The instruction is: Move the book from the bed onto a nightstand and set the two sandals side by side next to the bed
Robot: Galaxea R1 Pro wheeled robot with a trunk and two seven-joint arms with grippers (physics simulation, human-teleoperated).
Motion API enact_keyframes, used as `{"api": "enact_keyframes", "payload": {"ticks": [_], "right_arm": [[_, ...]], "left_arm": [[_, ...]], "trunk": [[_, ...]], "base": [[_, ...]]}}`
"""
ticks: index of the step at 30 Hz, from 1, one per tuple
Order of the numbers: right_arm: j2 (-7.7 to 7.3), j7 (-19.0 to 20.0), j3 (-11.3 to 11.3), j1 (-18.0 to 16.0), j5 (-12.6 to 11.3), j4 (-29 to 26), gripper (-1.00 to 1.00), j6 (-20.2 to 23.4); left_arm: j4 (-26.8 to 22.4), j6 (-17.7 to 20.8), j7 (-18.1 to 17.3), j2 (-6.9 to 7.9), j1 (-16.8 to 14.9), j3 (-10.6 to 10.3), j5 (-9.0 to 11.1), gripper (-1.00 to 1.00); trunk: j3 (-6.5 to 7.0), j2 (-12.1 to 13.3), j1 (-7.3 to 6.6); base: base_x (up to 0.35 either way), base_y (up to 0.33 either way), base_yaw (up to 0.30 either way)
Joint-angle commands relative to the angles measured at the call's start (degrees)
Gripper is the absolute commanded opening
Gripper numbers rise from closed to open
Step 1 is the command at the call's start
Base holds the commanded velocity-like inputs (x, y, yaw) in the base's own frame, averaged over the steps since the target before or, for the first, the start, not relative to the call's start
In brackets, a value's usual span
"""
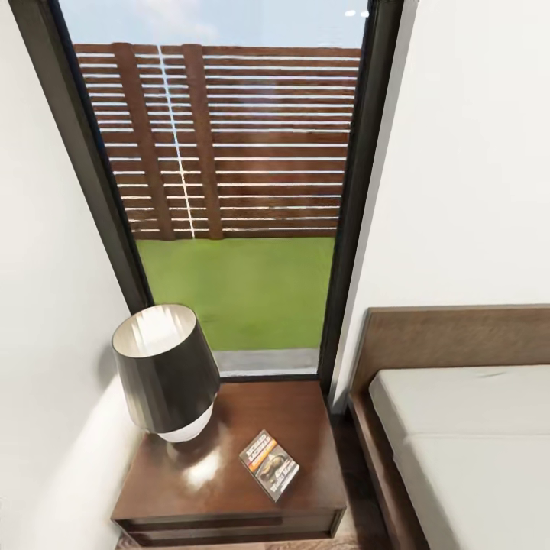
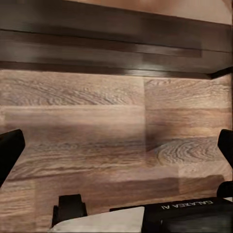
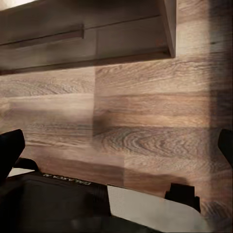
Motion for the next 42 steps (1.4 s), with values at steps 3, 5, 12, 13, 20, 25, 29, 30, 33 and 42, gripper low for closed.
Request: {"api": "enact_keyframes", "payload": {"ticks": [3, 5, 12, 13, 20, 25, 29, 30, 33, 42], "right_arm": [[0.12, 0.1, 0.3, 3.1, -0.6, 0.2, 1.00, -0.3], [0.28, 0.1, 0.4, 3.8, -0.3, 0.3, 1.00, -0.2], [2.69, -2.6, 0.4, 4.4, 2.9, 0.3, 1.00, 0.4], [2.87, -2.7, 0.4, 4.4, 3.1, 0.3, 1.00, 0.4], [3.60, -3.1, 0.4, 4.4, 3.6, 0.1, 1.00, 0.4], [3.61, -3.2, 0.4, 4.4, 3.6, 0.1, 1.00, 0.4], [3.61, -3.2, 0.4, 4.4, 3.4, 0.1, 1.00, 0.4], [3.61, -3.2, 0.3, 4.4, 3.3, 0.1, 1.00, 0.4], [3.61, -3.2, 0.3, 4.4, 3.2, 0.1, 1.00, 0.4], [3.59, -3.2, 0.3, 4.4, 3.3, 0.1, 1.00, 0.4]], "left_arm": [[0.1, -0.3, 1.0, -0.27, 2.5, 0.5, -1.6, 1.00], [0.1, -0.3, 2.4, -0.51, 3.8, 0.5, -2.4, 1.00], [0.1, -0.3, 12.3, -1.71, 7.0, 0.5, -5.0, 1.00], [0.1, -0.3, 12.6, -1.78, 7.1, 0.5, -5.1, 1.00], [0.1, -0.3, 13.8, -2.03, 7.4, 0.5, -5.3, 1.00], [0.1, -0.3, 13.9, -2.05, 7.4, 0.5, -5.2, 1.00], [0.1, -0.3, 13.9, -2.06, 7.4, 0.6, -5.2, 1.00], [0.1, -0.3, 13.9, -2.06, 7.4, 0.6, -5.2, 1.00], [0.1, -0.3, 13.9, -2.06, 7.4, 0.6, -5.0, 1.00], [0.1, -0.1, 14.0, -2.14, 7.4, 0.7, -5.0, 1.00]], "trunk": [[0.50, 1.2, -0.67], [0.86, 2.0, -1.10], [2.12, 4.8, -2.64], [2.30, 5.2, -2.86], [2.30, 5.2, -2.86], [2.30, 5.2, -2.86], [2.30, 5.2, -2.86], [2.30, 5.2, -2.86], [2.30, 5.2, -2.86], [2.30, 5.2, -2.86]], "base": [[0.000, 0.000, 0.000], [0.000, 0.000, 0.000], [0.000, 0.000, 0.000], [0.000, 0.000, 0.000], [0.000, 0.000, 0.000], [0.000, 0.000, 0.000], [0.000, 0.000, 0.000], [0.000, 0.000, 0.000], [0.000, 0.000, 0.000], [0.000, 0.000, 0.000]]}}
